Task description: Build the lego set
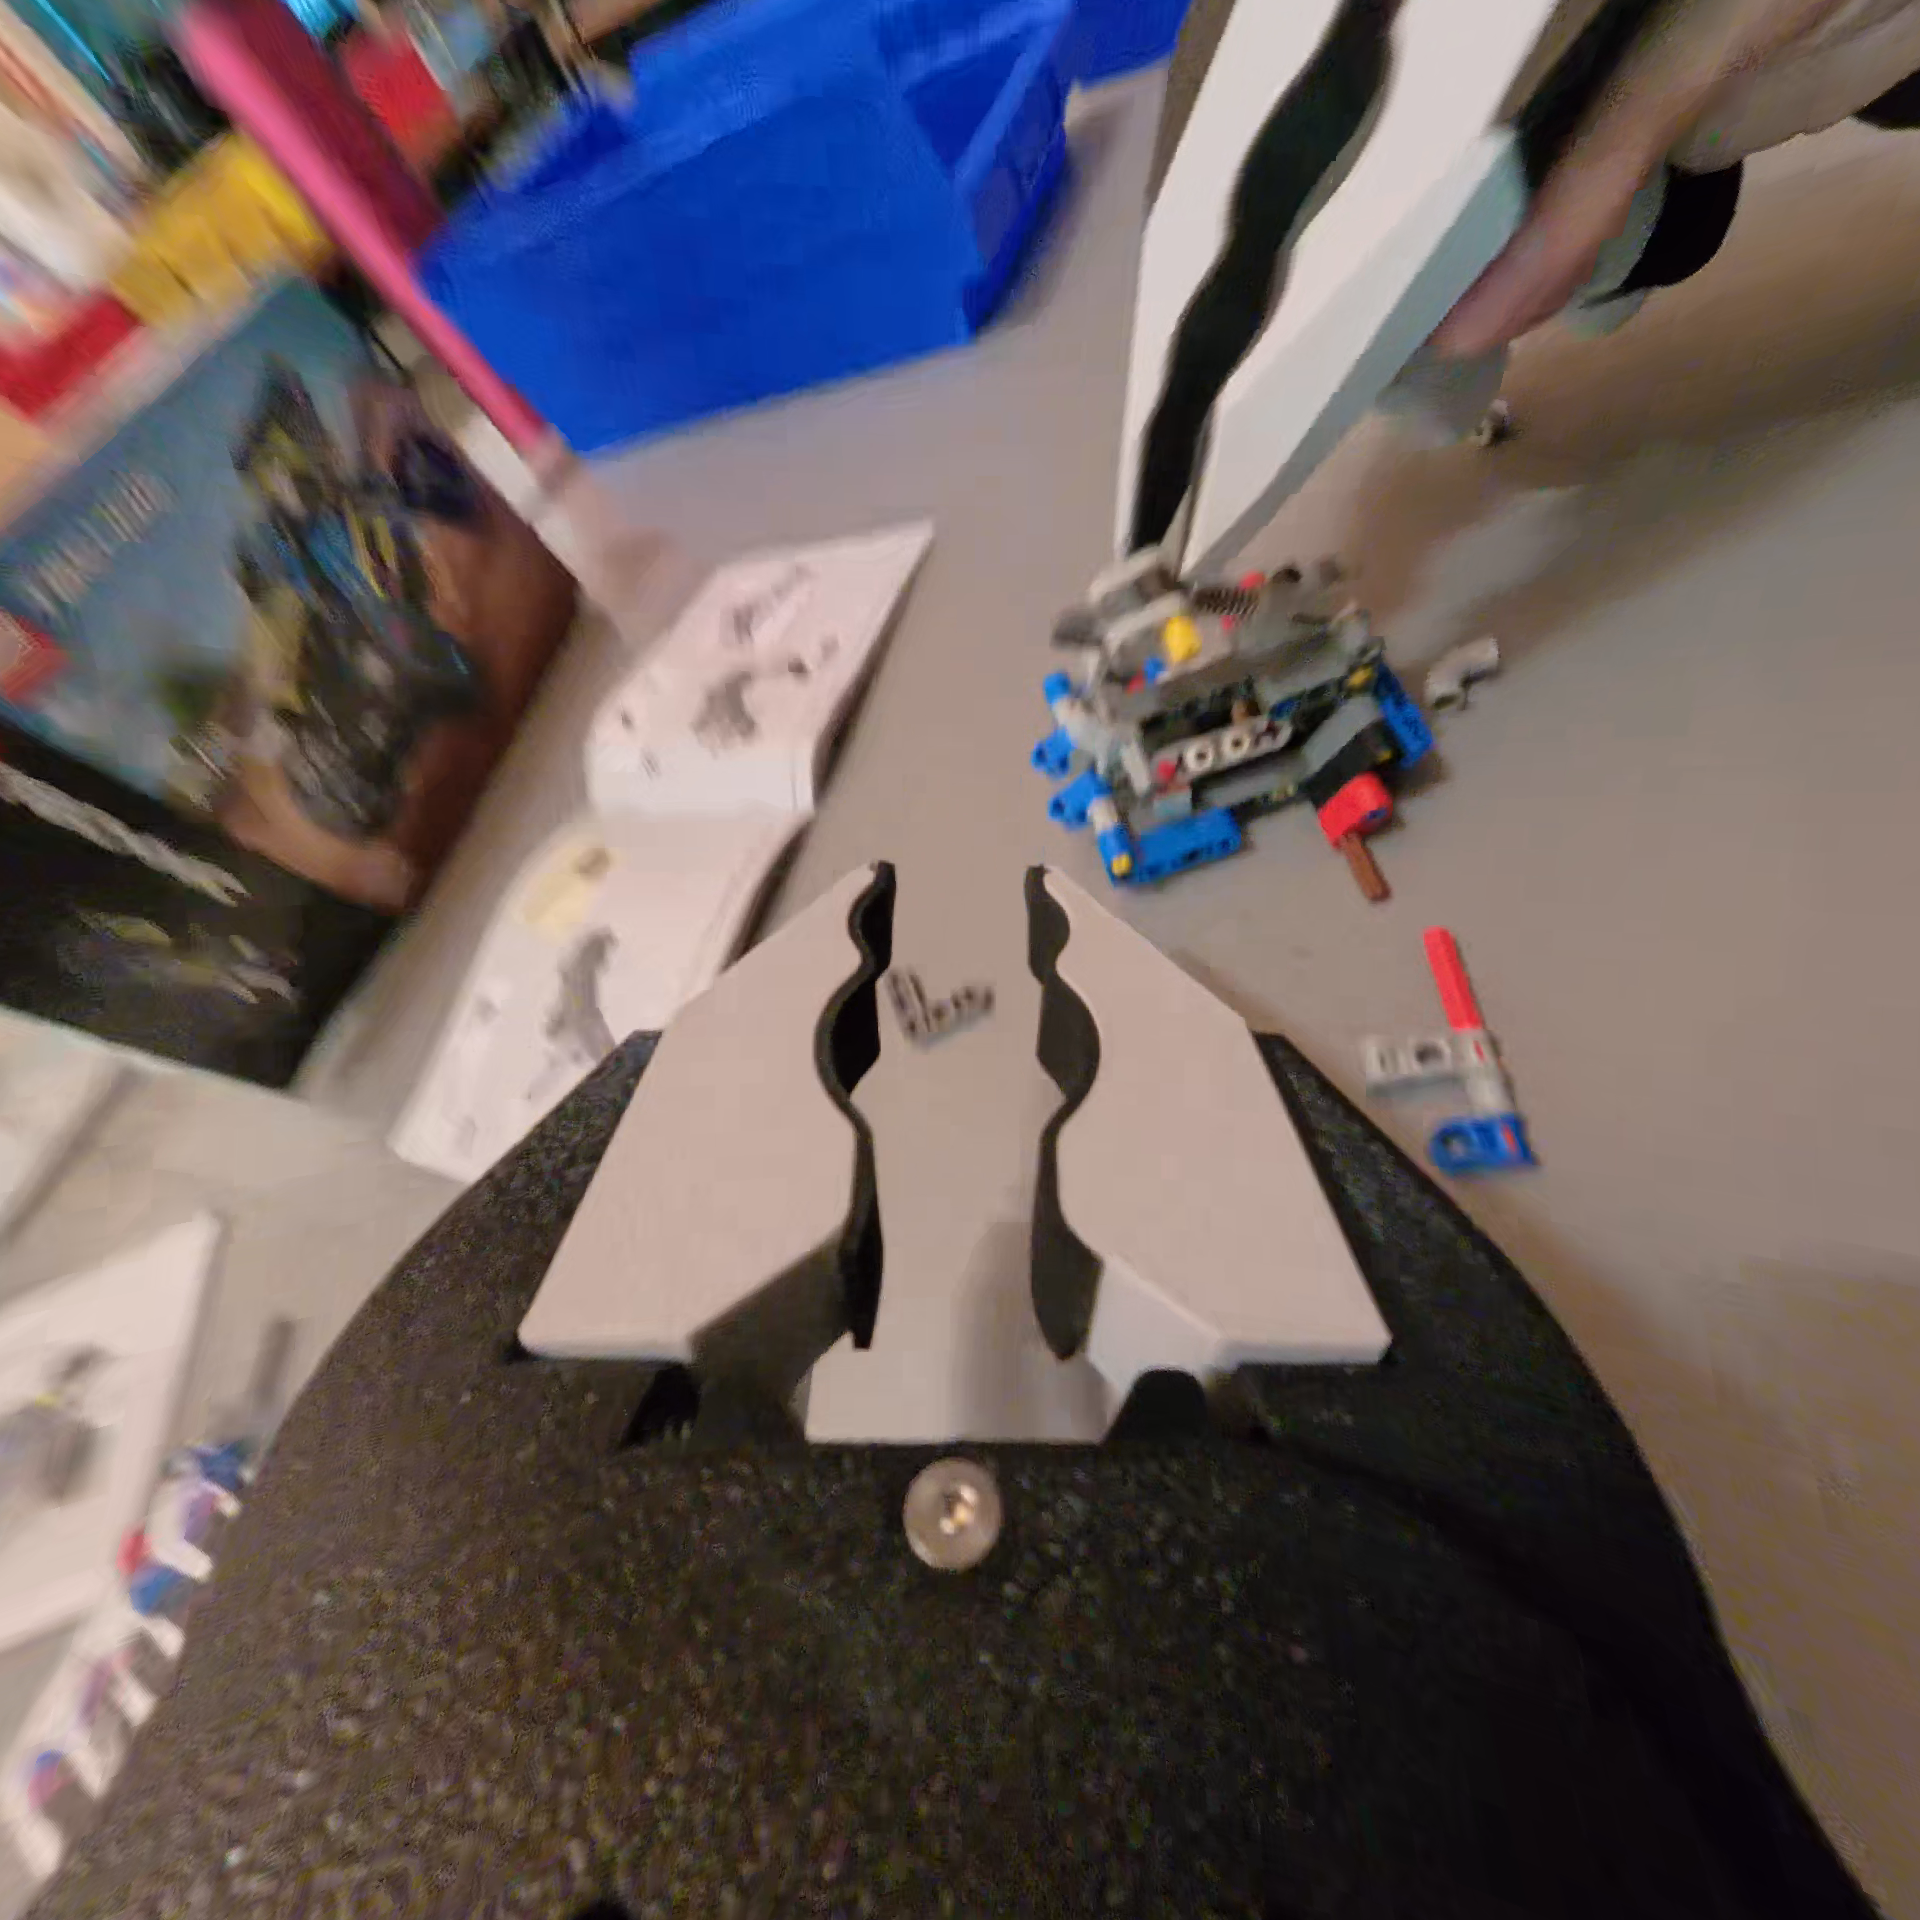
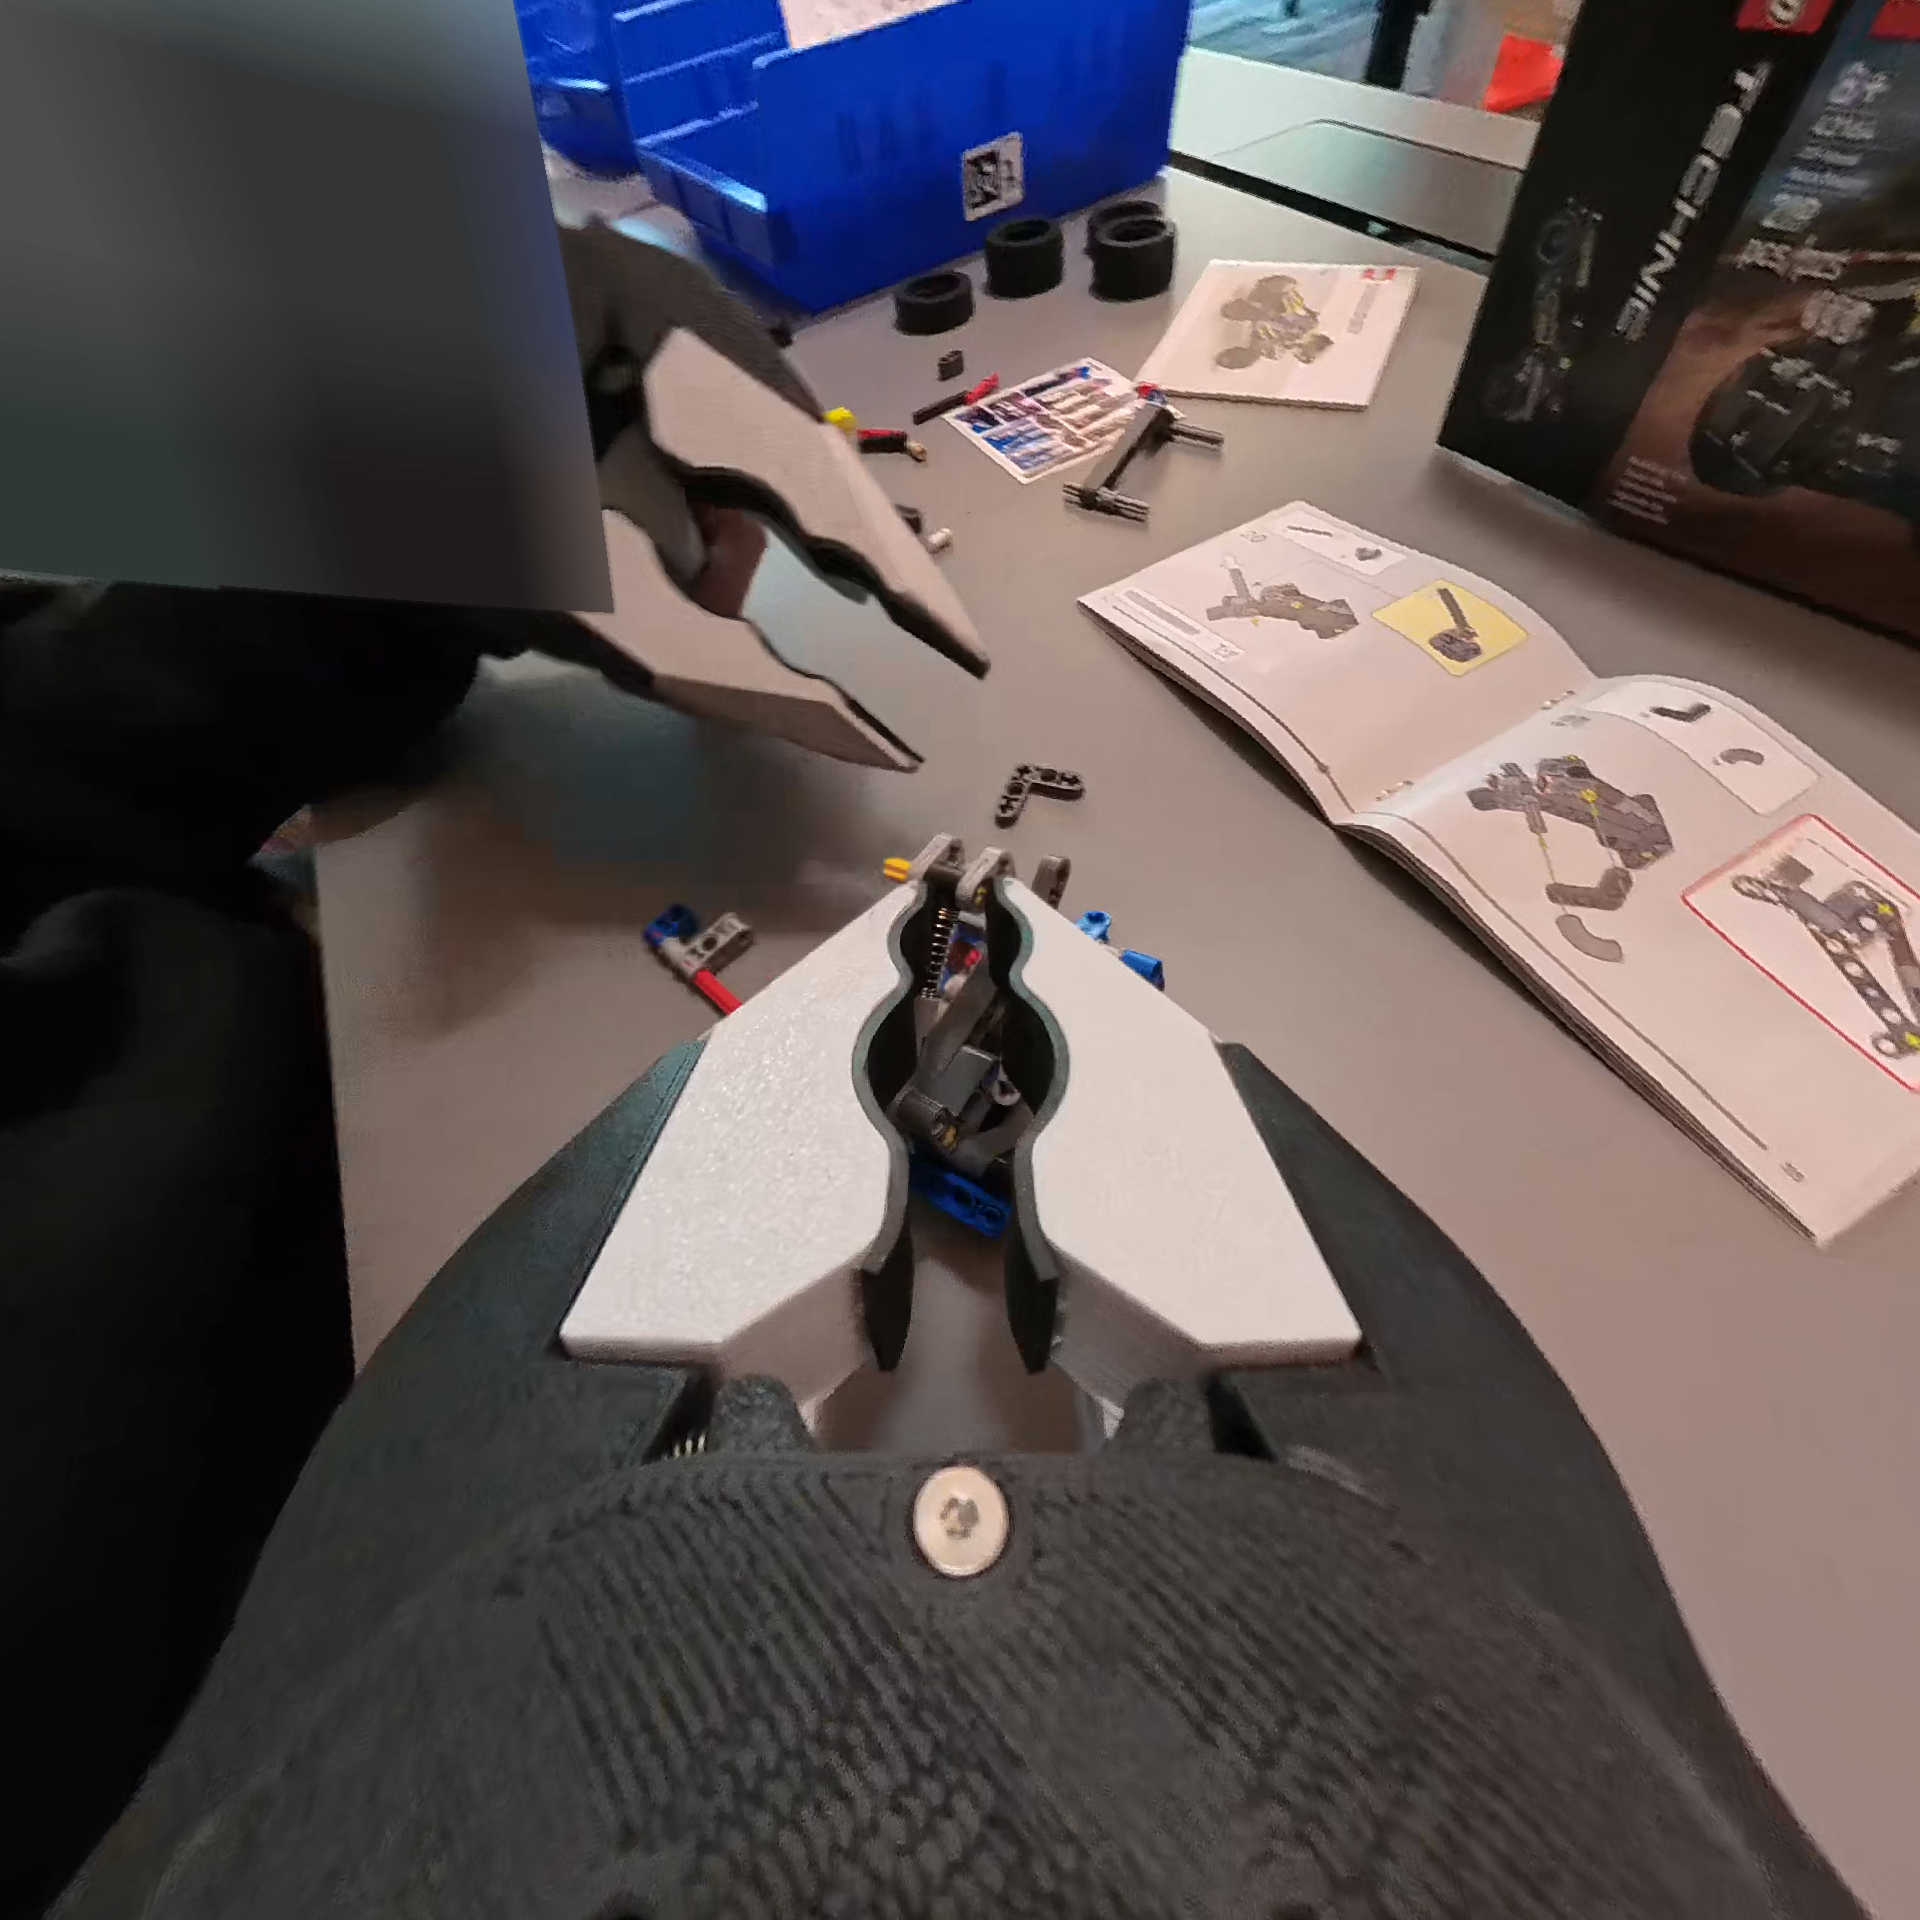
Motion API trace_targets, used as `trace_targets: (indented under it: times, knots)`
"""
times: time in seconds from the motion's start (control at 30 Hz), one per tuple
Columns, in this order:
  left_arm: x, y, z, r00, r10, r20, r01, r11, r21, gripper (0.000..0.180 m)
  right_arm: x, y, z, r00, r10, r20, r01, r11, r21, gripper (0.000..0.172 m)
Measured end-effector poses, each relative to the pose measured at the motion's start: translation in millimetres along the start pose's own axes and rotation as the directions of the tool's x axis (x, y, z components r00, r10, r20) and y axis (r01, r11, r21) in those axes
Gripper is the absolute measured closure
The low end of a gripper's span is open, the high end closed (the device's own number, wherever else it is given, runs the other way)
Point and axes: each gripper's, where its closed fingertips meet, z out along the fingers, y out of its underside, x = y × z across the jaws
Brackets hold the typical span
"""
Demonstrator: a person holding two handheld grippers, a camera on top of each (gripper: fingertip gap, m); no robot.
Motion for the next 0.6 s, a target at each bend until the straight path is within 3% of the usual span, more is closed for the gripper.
trace_targets:
  times: [0.1, 0.23, 0.4, 0.6]
  knots:
    - [-6.3, 31.1, -3.4, 0.987, -0.147, -0.067, 0.135, 0.978, -0.157, 0.157, -4.0, -2.4, -1.4, 0.998, -0.011, 0.065, 0.008, 0.999, 0.034, 0.172]
    - [-8.4, 32.9, -1.9, 0.979, -0.148, -0.139, 0.115, 0.969, -0.218, 0.157, -0.6, 5.7, -4.0, 0.996, 0.052, 0.066, -0.052, 0.999, -0.005, 0.171]
    - [8.7, 19.7, 5.2, 0.941, -0.112, -0.319, 0.041, 0.975, -0.220, 0.161, -4.0, 14.4, -8.7, 0.994, 0.108, -0.019, -0.110, 0.990, -0.085, 0.159]
    - [15.2, 13.1, 21.2, 0.906, 0.061, -0.420, -0.152, 0.971, -0.186, 0.154, -3.4, 35.6, 8.8, 0.978, 0.004, -0.211, -0.047, 0.979, -0.198, 0.145]
